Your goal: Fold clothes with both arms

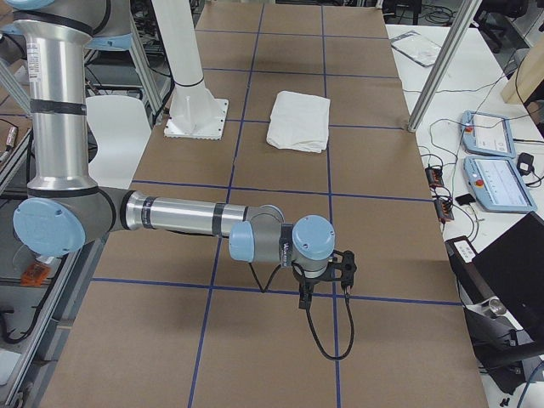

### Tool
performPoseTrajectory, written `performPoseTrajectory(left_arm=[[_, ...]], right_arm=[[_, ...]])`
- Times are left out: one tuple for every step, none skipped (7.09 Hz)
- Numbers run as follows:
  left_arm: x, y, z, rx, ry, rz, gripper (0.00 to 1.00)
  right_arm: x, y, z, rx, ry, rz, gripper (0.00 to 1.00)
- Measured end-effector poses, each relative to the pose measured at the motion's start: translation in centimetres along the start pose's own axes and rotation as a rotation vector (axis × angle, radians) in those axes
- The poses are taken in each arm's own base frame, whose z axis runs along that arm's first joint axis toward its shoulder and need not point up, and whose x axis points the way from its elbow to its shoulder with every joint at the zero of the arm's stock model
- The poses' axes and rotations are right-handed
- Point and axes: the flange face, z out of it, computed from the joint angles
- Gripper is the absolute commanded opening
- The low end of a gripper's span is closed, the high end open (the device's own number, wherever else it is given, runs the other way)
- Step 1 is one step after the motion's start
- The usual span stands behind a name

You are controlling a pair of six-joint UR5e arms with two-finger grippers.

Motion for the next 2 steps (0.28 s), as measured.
performPoseTrajectory(left_arm=[[-0.01,0.01,0.01,0.000,0.000,0.000,0.99],[-0.01,0.01,0.00,0.000,0.000,0.000,0.99]], right_arm=[[-0.07,-0.03,-0.06,0.001,0.000,-0.001,1.00],[-0.17,-0.05,-0.14,0.003,-0.001,-0.002,1.00]])
